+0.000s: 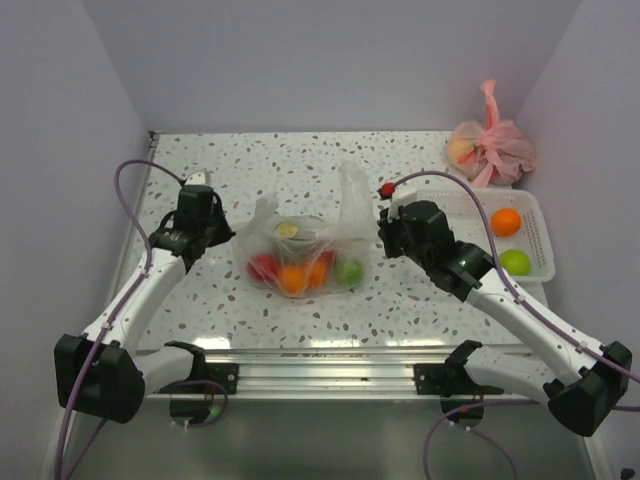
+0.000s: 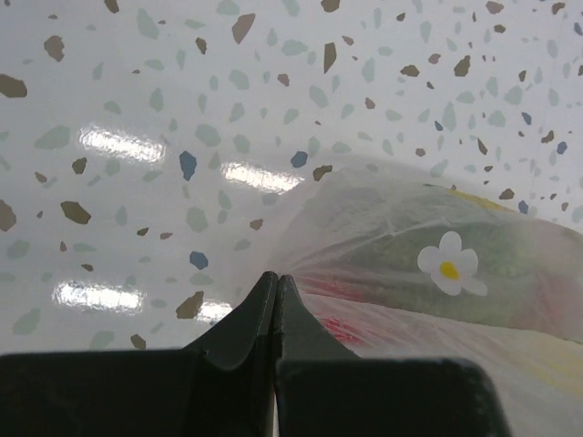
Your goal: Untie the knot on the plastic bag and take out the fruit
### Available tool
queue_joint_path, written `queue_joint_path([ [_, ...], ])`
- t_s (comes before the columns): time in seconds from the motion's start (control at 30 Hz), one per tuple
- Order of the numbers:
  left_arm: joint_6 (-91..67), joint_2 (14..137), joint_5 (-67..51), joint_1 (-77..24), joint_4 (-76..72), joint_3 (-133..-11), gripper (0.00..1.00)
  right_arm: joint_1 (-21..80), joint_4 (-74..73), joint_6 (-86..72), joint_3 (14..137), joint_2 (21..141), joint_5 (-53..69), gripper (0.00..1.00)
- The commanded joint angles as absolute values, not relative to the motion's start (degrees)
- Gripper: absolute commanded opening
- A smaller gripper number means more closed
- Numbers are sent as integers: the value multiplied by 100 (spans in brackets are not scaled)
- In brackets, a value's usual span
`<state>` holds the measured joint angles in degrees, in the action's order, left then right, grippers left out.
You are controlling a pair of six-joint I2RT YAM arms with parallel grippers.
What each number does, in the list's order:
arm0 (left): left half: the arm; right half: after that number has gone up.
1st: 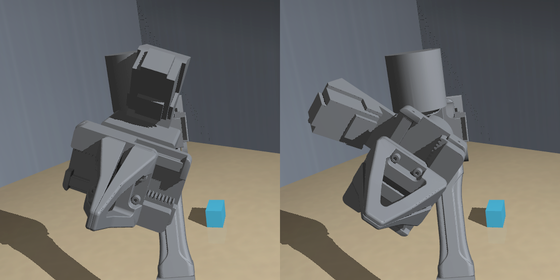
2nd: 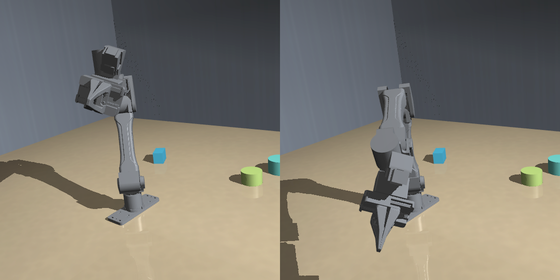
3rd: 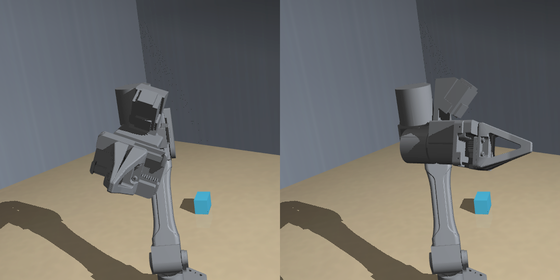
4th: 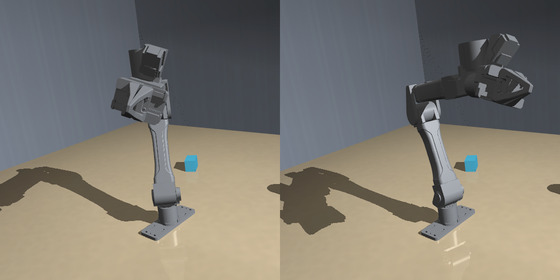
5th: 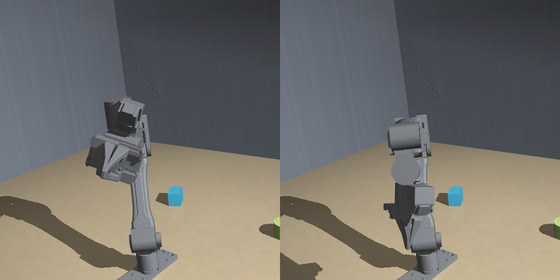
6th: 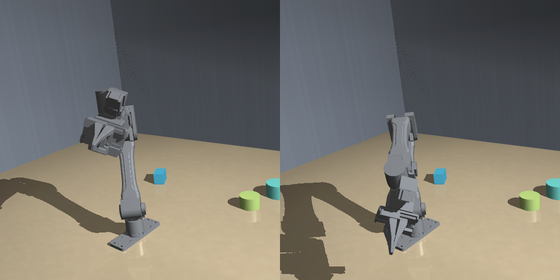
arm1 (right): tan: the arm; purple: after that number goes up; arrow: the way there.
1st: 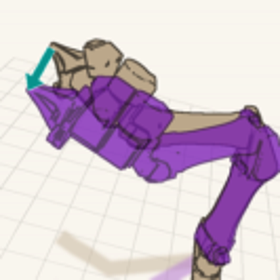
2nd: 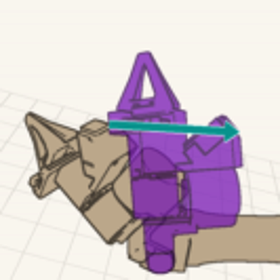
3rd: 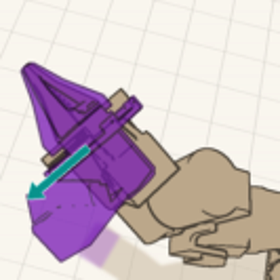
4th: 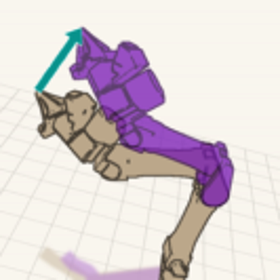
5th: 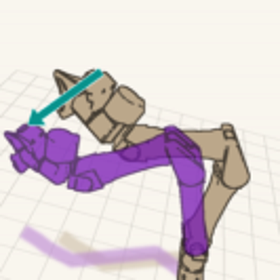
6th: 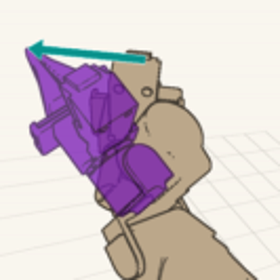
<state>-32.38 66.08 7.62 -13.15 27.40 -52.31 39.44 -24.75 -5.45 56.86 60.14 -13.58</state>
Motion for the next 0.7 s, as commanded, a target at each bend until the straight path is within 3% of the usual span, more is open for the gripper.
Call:
queue_joint_path([
  [0.0, -2971, 6417, 993, -1125, 2549, -4949, 0, 3876, -2207, -1177, 5300, 5828, -1048, 0],
  [0.03, -2962, 6381, 924, -1125, 2558, -4931, 1, 3885, -2154, -1178, 5274, 5810, -637, 0],
  [0.1, -2918, 6171, 670, -1125, 2505, -4913, 16, 3885, -2109, -1064, 5326, 5836, -204, 0],
  [0.13, -2901, 6092, 598, -1116, 2505, -4939, 37, 3885, -2135, -1011, 5370, 5836, -80, 0],
  [0.2, -2848, 5829, 440, -1134, 2601, -5071, 60, 3885, -2206, -845, 5510, 5871, 175, 0],
  [0.23, -2822, 5740, 379, -1125, 2636, -5123, 76, 3885, -2232, -792, 5554, 5880, 237, 0],
  [0.37, -2471, 5379, -122, -1238, 2830, -5580, 96, 3885, -2390, -651, 5801, 5915, 404, 0],
  [0.5, -1961, 5326, -317, -1774, 2900, -5941, 100, 3885, -2382, -642, 5792, 5906, 430, 0],
  [0.67, -1661, 5931, 412, -2706, 2988, -6284, 100, 3885, -2347, -642, 5757, 5898, 466, 0],
])
